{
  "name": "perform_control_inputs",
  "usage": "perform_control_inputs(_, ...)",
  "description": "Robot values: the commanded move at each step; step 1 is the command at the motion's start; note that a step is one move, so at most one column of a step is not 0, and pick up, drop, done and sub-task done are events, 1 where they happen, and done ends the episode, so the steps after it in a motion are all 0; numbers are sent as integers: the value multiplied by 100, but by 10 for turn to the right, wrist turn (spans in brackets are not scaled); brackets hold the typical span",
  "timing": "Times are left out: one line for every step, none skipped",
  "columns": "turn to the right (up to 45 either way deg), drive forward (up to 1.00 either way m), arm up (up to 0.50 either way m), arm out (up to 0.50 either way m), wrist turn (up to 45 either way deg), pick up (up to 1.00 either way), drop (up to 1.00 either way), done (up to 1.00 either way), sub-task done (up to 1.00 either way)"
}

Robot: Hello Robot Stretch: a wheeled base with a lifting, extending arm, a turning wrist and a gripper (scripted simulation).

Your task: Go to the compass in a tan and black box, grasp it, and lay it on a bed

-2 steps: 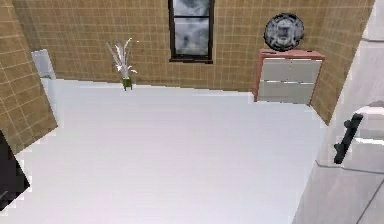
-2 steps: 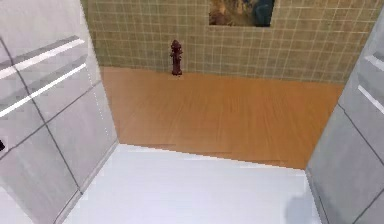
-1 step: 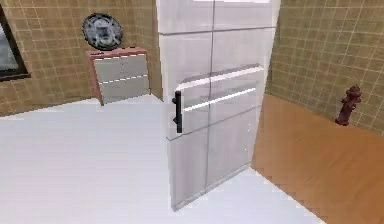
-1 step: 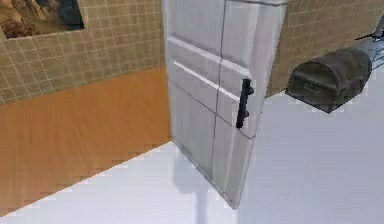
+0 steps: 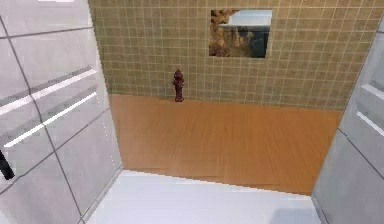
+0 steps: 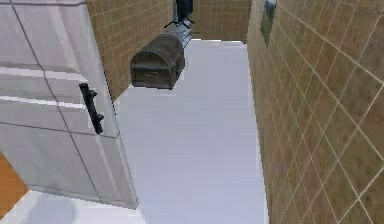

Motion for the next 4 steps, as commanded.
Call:
perform_control_inputs(90,0,0,0,0,0,0,0,0)
perform_control_inputs(0,10,0,0,0,0,0,0,0)
perform_control_inputs(-450,0,0,0,0,0,0,0,0)
perform_control_inputs(-180,0,0,0,0,0,0,0,0)
